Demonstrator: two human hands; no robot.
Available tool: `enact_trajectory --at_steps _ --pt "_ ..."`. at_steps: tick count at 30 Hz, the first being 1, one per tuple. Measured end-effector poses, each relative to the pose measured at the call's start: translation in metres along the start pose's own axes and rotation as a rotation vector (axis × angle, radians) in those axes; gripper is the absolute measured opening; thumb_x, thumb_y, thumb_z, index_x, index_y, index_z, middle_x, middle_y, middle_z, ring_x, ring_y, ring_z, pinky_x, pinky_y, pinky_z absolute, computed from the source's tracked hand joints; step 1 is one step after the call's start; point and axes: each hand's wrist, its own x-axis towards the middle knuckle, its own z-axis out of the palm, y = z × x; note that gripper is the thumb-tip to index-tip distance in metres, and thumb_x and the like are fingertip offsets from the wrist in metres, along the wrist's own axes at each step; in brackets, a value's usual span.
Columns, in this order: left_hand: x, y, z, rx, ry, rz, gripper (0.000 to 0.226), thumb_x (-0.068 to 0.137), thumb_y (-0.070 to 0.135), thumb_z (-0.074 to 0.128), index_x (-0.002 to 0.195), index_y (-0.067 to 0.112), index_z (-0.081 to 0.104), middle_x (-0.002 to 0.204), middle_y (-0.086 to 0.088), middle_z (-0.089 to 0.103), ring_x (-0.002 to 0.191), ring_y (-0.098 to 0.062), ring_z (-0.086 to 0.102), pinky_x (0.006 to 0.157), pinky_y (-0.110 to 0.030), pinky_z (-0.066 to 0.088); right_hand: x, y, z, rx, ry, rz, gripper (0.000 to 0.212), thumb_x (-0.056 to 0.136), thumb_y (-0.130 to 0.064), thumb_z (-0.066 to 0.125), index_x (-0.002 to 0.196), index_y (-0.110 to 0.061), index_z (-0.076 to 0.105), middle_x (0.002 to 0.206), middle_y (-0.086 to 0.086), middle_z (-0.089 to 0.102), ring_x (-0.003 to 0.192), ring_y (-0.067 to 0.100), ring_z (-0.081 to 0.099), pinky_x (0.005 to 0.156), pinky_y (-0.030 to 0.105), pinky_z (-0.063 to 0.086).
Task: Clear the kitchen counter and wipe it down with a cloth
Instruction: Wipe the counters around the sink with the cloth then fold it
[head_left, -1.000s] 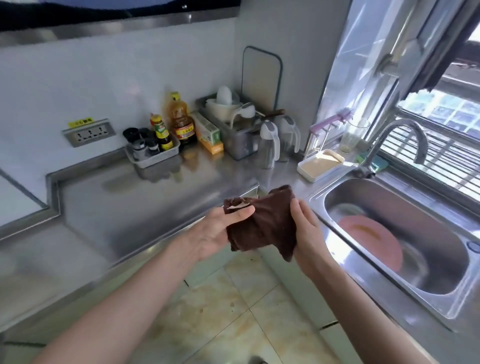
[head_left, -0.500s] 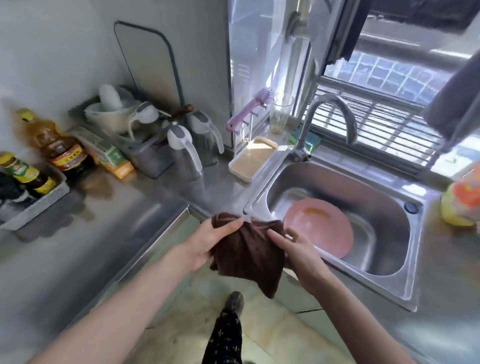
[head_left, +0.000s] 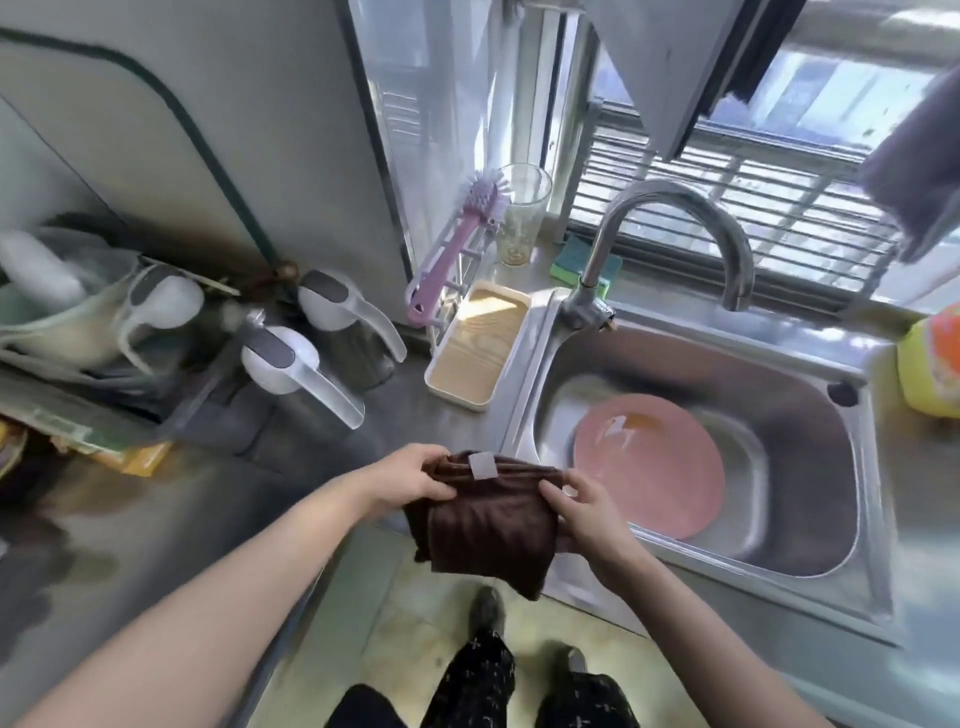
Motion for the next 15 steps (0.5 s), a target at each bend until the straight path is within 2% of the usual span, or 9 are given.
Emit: enact_trajectory --at_steps 2,4,8,10,12,14,15 --pt "0.019 -0.008 -0.006 0.185 0.122 0.044 0.027 0.079 -0.002 0.060 0.069 0.020 0.049 0.067 0.005 0.050 0.072 -0.014 0.048 0.062 -0.020 0.036 0.015 0.002 0.009 -0.005 0.041 -0.028 0.011 0.095 -0.013 0.049 0.099 -0.004 0.054 0.086 0.014 0.066 0.074 0.024 0.065 0.060 0.036 0.055" --pt "0.035 -0.016 -0.008 0.227 0.222 0.063 0.031 0.079 0.002 0.061 0.065 0.025 0.045 0.064 0.007 0.049 0.073 -0.015 0.047 0.063 -0.024 0.034 0.034 0.001 0.012 -0.056 0.059 -0.099 0.007 0.095 -0.011 0.049 0.092 -0.007 0.054 0.088 0.014 0.066 0.076 0.021 0.064 0.067 0.035 0.053" --pt "0.051 -0.026 -0.004 0.221 0.376 0.136 0.030 0.080 0.004 0.061 0.069 0.025 0.043 0.074 0.003 0.052 0.075 -0.014 0.048 0.059 -0.018 0.033 0.063 0.003 0.001 -0.365 0.095 -0.337 0.006 0.091 -0.011 0.056 0.090 -0.009 0.062 0.089 0.005 0.066 0.085 0.016 0.061 0.080 0.028 0.046" --pt "0.049 -0.034 -0.001 0.349 0.433 0.204 0.020 0.079 0.003 0.062 0.080 0.019 0.050 0.089 0.001 0.051 0.082 -0.018 0.052 0.068 -0.023 0.038 0.064 0.012 -0.011 -0.614 0.113 -0.556 0.007 0.088 -0.011 0.059 0.092 -0.011 0.065 0.094 0.004 0.064 0.090 0.015 0.057 0.084 0.018 0.041" --pt "0.044 -0.052 0.001 0.652 0.421 0.372 0.029 0.072 0.000 0.066 0.090 0.018 0.052 0.099 0.003 0.049 0.081 -0.026 0.057 0.075 -0.034 0.048 0.054 0.024 -0.022 -0.810 0.090 -0.709 0.013 0.086 -0.015 0.057 0.096 -0.015 0.066 0.103 0.007 0.062 0.095 0.015 0.054 0.086 0.012 0.037" --pt "0.033 -0.070 0.004 0.896 0.313 0.556 0.043 0.059 0.000 0.073 0.089 0.021 0.050 0.103 0.002 0.052 0.078 -0.027 0.061 0.073 -0.037 0.053 0.043 0.041 -0.031 -0.956 0.060 -0.827 0.015 0.085 -0.021 0.056 0.097 -0.019 0.065 0.107 0.008 0.063 0.093 0.018 0.056 0.081 0.020 0.043" --pt "0.027 -0.078 0.006 0.976 0.263 0.591 0.046 0.054 0.002 0.077 0.087 0.021 0.052 0.104 0.000 0.055 0.080 -0.025 0.062 0.075 -0.036 0.054 0.039 0.050 -0.034 -1.027 0.049 -0.879 0.016 0.083 -0.021 0.059 0.097 -0.020 0.066 0.107 0.008 0.063 0.092 0.020 0.057 0.078 0.025 0.047"
